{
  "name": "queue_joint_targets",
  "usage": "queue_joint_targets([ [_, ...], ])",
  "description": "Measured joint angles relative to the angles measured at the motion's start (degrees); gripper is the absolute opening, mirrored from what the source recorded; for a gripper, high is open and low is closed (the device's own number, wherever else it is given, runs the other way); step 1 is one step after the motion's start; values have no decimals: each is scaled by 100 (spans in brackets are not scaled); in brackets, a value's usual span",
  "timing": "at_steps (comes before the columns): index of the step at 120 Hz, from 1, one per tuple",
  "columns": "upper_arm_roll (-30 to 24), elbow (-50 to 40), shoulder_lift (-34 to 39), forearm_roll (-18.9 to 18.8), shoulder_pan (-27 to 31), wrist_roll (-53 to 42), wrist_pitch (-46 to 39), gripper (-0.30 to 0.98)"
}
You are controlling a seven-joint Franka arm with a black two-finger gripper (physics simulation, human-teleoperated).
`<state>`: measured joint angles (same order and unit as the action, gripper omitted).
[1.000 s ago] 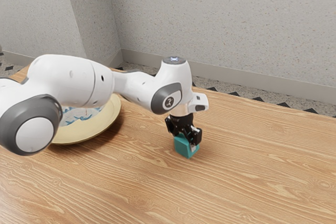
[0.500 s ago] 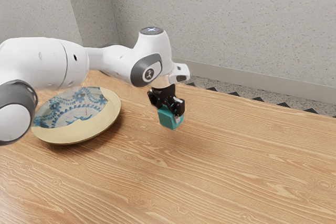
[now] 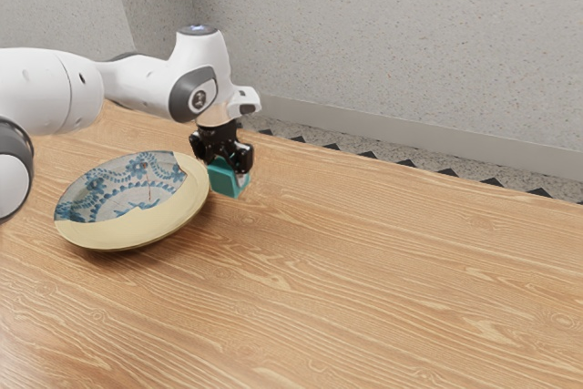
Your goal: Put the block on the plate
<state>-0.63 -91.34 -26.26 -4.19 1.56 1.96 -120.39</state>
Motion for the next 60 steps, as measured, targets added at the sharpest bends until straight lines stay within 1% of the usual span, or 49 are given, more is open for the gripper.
queue_joint_targets([
  [13, -12, 8, 32, -44, 294, -41, 69, 39],
  [18, -118, 8, 45, -65, 478, -55, 90, 39],
  [28, -704, 10, 45, -210, 1141, -78, 122, 39],
  [43, -1632, 5, 27, -545, 2209, -102, 156, 39],
  [60, -2443, 2, -5, -961, 3110, -115, 242, 39],
])
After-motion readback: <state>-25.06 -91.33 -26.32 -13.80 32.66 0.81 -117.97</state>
